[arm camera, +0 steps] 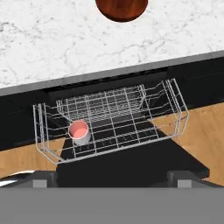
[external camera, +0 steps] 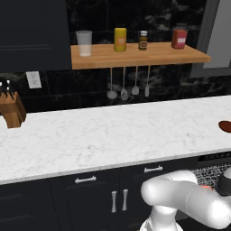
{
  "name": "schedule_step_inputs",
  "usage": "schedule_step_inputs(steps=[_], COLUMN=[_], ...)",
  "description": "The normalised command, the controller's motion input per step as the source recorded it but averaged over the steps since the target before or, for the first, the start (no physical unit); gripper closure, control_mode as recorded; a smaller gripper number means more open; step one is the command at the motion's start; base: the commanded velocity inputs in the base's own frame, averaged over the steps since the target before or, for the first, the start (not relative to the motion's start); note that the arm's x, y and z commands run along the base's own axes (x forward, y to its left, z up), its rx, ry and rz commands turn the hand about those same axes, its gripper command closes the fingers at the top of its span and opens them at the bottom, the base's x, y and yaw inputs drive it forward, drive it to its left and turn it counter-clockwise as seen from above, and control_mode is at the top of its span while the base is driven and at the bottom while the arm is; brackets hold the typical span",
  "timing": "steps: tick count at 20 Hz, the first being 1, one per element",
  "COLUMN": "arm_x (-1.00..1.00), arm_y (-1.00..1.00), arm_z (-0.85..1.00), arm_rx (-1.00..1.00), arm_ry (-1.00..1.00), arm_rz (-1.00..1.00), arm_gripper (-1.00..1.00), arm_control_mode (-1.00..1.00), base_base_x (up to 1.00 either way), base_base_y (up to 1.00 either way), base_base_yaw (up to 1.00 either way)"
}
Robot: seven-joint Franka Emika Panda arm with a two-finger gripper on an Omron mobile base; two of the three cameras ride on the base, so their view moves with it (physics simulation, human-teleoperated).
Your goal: Pick up the cup and bowl from the counter, place them in the dishwasher, and close the dishwasher door.
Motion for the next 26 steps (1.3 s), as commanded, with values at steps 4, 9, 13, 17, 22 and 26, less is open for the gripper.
schedule_step_inputs(steps=[4,9,13,17,22,26], arm_x=[0.88,0.72,0.47,0.43,0.33,0.37], arm_y=[-0.37,-0.23,-0.13,-0.04,-0.14,-0.05], arm_z=[0.05,-0.23,-0.35,-0.54,-0.13,-0.16], arm_rx=[-0.01,-0.06,-0.06,-0.02,0.05,0.01], arm_ry=[0.26,0.26,0.17,0.1,0.0,0.0], arm_rz=[0.07,0.23,0.27,0.26,0.27,0.24], arm_gripper=[-1.0,-1.0,-1.0,-1.0,-1.0,-1.0], arm_control_mode=[-1.0,-1.0,-1.0,-1.0,-1.0,-1.0], base_base_x=[0.0,0.0,0.0,0.0,0.0,0.0], base_base_y=[0.0,0.0,0.0,0.0,0.0,0.0], base_base_yaw=[0.0,0.0,0.0,0.0,0.0,0.0])
